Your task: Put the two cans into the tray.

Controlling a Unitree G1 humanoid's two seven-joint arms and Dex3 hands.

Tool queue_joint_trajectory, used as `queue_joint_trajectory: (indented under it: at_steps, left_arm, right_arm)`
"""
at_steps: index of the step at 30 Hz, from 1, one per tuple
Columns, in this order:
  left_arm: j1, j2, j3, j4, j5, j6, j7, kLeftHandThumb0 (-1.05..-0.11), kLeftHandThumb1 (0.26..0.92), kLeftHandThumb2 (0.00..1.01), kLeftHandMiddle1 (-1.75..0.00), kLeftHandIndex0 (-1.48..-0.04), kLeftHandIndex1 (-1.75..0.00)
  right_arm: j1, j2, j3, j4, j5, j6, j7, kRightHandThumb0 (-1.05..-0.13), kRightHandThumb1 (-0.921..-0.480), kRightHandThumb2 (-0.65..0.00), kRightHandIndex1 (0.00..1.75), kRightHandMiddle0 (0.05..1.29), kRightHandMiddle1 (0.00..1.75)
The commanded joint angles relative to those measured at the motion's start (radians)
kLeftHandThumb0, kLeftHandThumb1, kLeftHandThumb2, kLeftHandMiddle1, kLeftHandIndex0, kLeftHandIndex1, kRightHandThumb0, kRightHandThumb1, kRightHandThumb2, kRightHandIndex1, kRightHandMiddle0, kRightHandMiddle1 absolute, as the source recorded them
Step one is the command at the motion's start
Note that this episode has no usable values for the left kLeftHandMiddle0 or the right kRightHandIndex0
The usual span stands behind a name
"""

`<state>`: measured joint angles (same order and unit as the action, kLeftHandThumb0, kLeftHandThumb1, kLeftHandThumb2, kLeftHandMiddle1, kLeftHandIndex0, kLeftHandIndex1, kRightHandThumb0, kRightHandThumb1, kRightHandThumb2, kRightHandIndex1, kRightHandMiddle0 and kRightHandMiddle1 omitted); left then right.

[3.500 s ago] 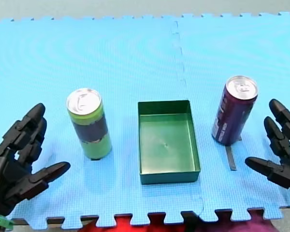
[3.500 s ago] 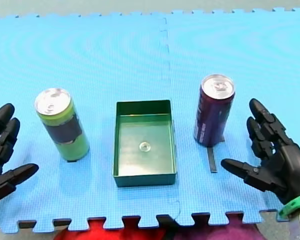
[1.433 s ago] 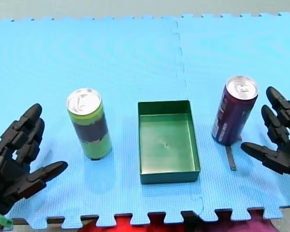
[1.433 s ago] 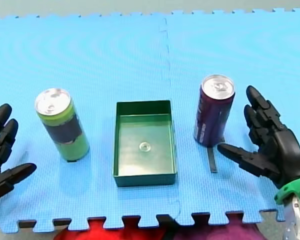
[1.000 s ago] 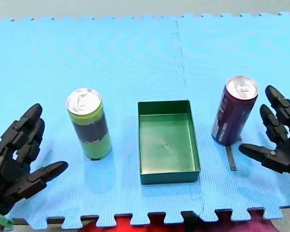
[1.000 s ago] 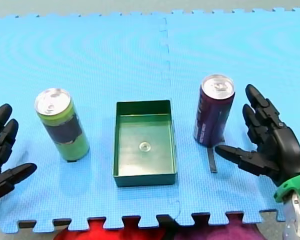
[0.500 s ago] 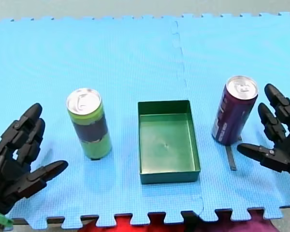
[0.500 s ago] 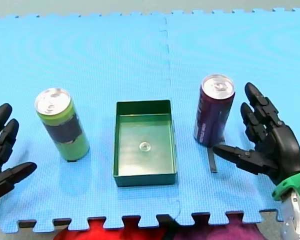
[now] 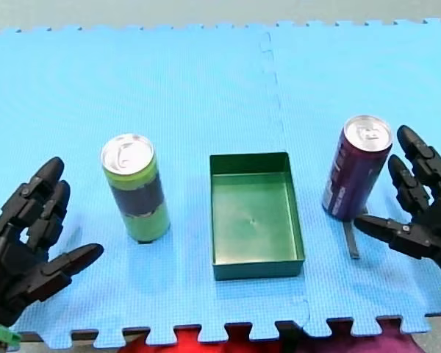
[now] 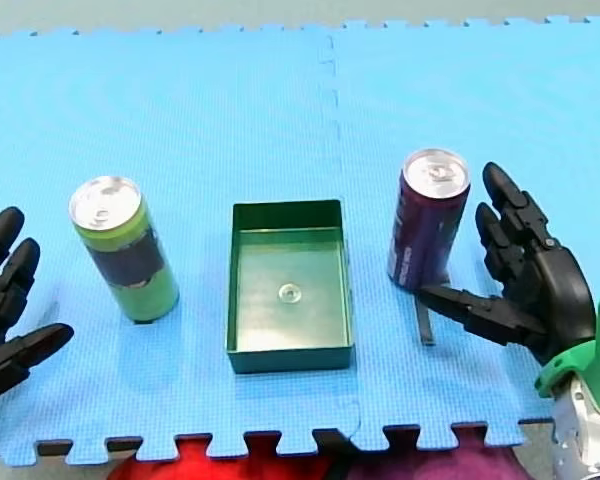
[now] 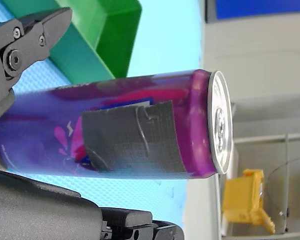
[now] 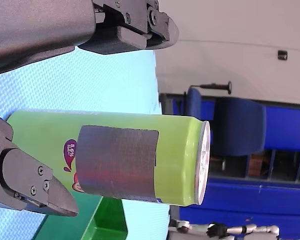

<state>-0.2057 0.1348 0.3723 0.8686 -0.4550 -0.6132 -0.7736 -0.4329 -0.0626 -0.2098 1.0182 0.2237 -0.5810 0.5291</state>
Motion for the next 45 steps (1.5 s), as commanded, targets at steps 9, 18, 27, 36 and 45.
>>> queue_joint_trajectory:
  at_steps: [9, 18, 27, 36, 45]
  left_arm:
    - [0.002, 0.003, 0.010, -0.001, -0.010, 0.004, -0.013, -1.048, 0.675, 0.00, -0.01, -0.24, 0.00]
    - [0.002, 0.001, 0.019, 0.003, -0.025, 0.008, -0.033, -1.048, 0.670, 0.00, -0.01, -0.24, 0.00]
    - [-0.003, 0.000, 0.027, 0.010, -0.035, 0.017, -0.053, -1.048, 0.663, 0.00, -0.01, -0.24, 0.00]
    - [-0.009, 0.002, 0.035, 0.014, -0.046, 0.029, -0.070, -1.048, 0.652, 0.00, -0.01, -0.24, 0.00]
    - [-0.011, 0.000, 0.037, 0.005, -0.046, 0.034, -0.069, -1.048, 0.644, 0.00, 0.00, -0.24, 0.00]
  right_arm:
    - [-0.046, 0.000, -0.002, 0.038, 0.001, 0.012, 0.010, -0.952, -0.577, 0.000, 0.00, 0.09, 0.00]
    - [-0.071, 0.004, -0.001, 0.052, -0.004, 0.031, 0.001, -0.920, -0.566, 0.000, 0.00, 0.09, 0.00]
    - [-0.098, 0.007, -0.006, 0.073, -0.002, 0.037, 0.007, -0.874, -0.555, 0.000, 0.00, 0.09, 0.00]
    - [-0.113, 0.012, -0.010, 0.091, -0.002, 0.034, 0.015, -0.835, -0.550, 0.000, 0.00, 0.09, 0.00]
    - [-0.127, 0.017, -0.010, 0.105, -0.008, 0.026, 0.016, -0.795, -0.545, 0.000, 0.00, 0.09, 0.00]
